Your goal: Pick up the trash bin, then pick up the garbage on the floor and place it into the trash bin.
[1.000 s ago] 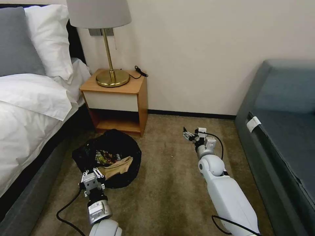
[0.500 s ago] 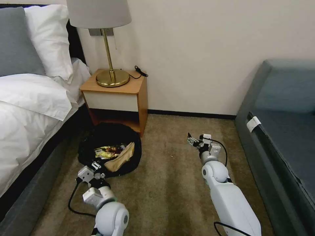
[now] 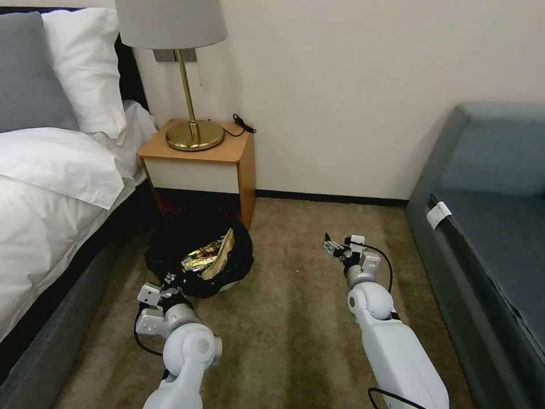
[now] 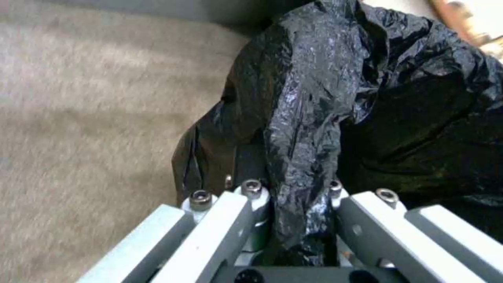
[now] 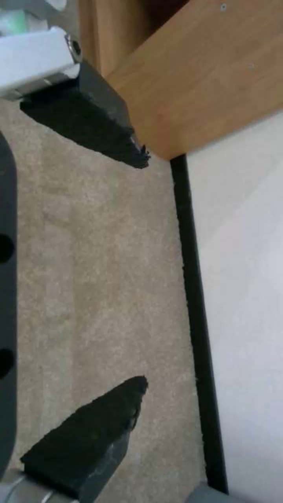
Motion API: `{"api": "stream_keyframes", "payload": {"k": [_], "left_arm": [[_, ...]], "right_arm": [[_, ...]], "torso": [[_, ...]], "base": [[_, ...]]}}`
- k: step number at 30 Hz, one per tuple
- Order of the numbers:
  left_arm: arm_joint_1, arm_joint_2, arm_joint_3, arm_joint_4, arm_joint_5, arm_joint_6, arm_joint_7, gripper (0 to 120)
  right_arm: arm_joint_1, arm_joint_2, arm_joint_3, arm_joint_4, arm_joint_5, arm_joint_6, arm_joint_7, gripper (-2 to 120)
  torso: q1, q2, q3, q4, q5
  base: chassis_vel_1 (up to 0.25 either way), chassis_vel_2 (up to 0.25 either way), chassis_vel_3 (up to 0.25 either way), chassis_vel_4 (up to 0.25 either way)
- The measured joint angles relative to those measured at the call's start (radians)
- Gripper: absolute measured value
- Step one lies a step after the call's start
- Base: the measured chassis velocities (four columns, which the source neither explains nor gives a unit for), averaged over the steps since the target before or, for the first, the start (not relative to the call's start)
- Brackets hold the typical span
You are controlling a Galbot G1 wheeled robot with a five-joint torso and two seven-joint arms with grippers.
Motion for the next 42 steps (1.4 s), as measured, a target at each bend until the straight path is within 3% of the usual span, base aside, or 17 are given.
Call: {"api": "stream_keyframes", "payload": {"k": [12, 19, 26, 32, 36, 38, 40, 42], "left_arm": [[-0.039, 0.013, -0.017, 0.095, -0.094, 0.009, -0.001, 3], [-0.065, 0.020, -0.023, 0.155, -0.149, 0.017, 0.046, 4], [-0.059, 0.018, -0.020, 0.159, -0.159, 0.025, 0.069, 26], [-0.052, 0.017, -0.022, 0.158, -0.151, 0.030, 0.065, 53], [-0.045, 0.018, -0.023, 0.148, -0.139, 0.030, 0.062, 62], [-0.034, 0.020, -0.024, 0.128, -0.131, 0.031, 0.061, 75], [-0.030, 0.020, -0.024, 0.122, -0.128, 0.031, 0.061, 79], [-0.022, 0.020, -0.024, 0.110, -0.115, 0.031, 0.061, 90]], "right_arm": [[-0.004, 0.020, -0.003, -0.016, -0.020, 0.011, -0.005, 100], [0.005, 0.001, -0.008, -0.022, -0.019, 0.019, -0.013, 100], [0.006, -0.006, -0.003, -0.024, -0.013, 0.024, -0.020, 100], [0.006, -0.003, 0.000, -0.026, -0.010, 0.025, -0.024, 100], [0.006, -0.003, 0.000, -0.026, -0.008, 0.025, -0.025, 100], [0.006, -0.003, 0.000, -0.023, -0.005, 0.024, -0.025, 100], [0.006, -0.003, -0.001, -0.021, -0.005, 0.024, -0.025, 100], [0.002, 0.000, -0.002, -0.014, -0.005, 0.022, -0.026, 100]], "torso": [[0.000, 0.000, 0.000, -0.0001, 0.0000], [0.000, 0.000, 0.000, -0.0001, -0.0001], [0.000, 0.000, 0.000, -0.0001, 0.0001], [0.000, 0.000, 0.000, -0.0001, 0.0000], [0.000, 0.000, 0.000, -0.0001, 0.0000], [0.000, 0.000, 0.000, -0.0001, 0.0000], [0.000, 0.000, 0.000, 0.0000, 0.0000], [0.000, 0.000, 0.000, 0.0000, 0.0000]], "base": [[0.000, 0.000, 0.000, 0.000], [0.000, 0.000, 0.000, 0.000], [0.000, 0.000, 0.000, 0.000], [0.000, 0.000, 0.000, 0.000], [0.000, 0.000, 0.000, 0.000], [0.000, 0.000, 0.000, 0.000], [0.000, 0.000, 0.000, 0.000], [0.000, 0.000, 0.000, 0.000]]}}
